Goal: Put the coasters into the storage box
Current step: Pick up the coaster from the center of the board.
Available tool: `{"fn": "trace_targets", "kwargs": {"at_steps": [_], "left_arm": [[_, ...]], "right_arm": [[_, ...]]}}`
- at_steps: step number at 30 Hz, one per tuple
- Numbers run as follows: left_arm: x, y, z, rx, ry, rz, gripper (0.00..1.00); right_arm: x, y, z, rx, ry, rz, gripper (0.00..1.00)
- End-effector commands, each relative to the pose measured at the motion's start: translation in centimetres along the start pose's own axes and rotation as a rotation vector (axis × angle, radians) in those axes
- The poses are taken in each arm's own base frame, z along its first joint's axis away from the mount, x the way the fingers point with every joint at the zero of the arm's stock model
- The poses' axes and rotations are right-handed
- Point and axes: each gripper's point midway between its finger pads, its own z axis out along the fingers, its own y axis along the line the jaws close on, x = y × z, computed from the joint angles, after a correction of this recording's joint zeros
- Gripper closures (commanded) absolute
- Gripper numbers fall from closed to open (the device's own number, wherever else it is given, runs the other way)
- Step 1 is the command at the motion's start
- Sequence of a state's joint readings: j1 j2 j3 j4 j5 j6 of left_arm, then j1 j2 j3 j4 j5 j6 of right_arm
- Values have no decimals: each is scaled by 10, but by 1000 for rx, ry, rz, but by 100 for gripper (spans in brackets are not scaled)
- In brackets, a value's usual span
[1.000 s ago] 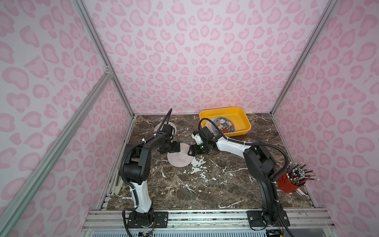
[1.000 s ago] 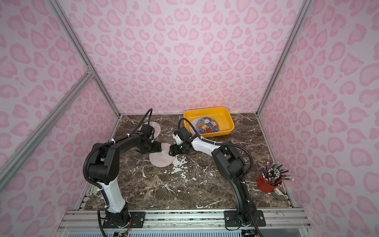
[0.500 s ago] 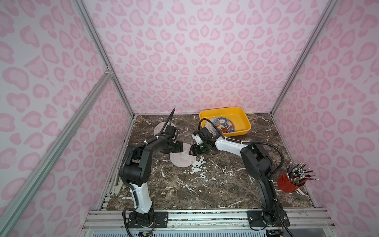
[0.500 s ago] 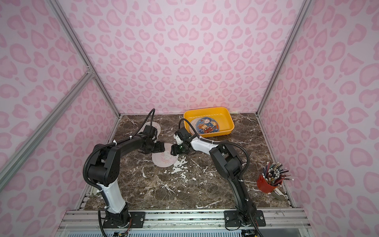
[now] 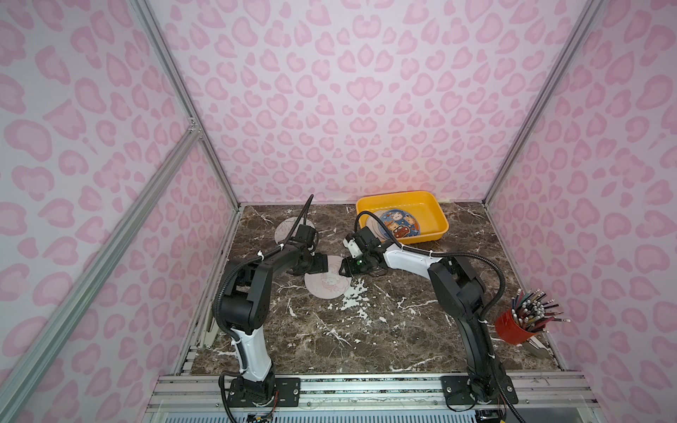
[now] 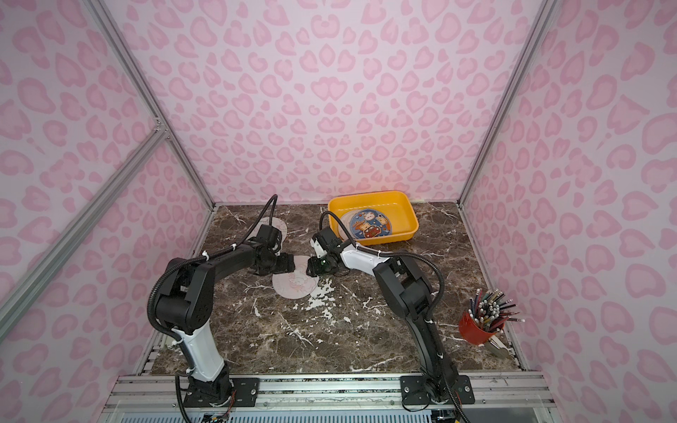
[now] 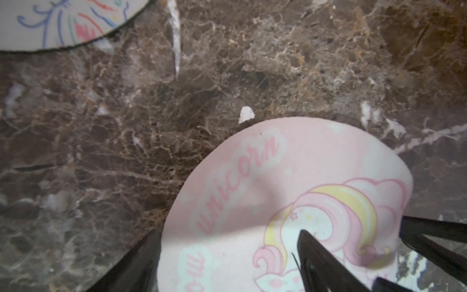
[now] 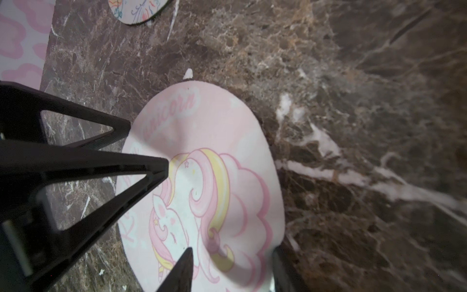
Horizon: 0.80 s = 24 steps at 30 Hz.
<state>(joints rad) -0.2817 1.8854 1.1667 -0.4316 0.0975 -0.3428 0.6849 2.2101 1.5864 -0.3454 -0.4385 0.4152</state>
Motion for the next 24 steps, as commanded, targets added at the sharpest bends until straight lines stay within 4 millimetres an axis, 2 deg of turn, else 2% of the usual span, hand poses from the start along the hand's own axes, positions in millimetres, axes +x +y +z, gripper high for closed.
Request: {"fn": "trace_targets", "kwargs": {"at_steps": [1, 6, 17, 24], "left_arm": [[50, -5, 6, 47, 207, -55, 14], [51, -5, 6, 47, 207, -58, 14], [48, -6, 0, 48, 190, -60, 14], [37, -12, -18, 74, 140, -64, 12]], "right_arm": [[21, -11, 10, 29, 74, 41, 52], [19, -10, 11, 24, 72, 42, 59], [13, -6, 2, 17, 43, 40, 98], [3, 7, -27, 6, -4, 19, 100]]}}
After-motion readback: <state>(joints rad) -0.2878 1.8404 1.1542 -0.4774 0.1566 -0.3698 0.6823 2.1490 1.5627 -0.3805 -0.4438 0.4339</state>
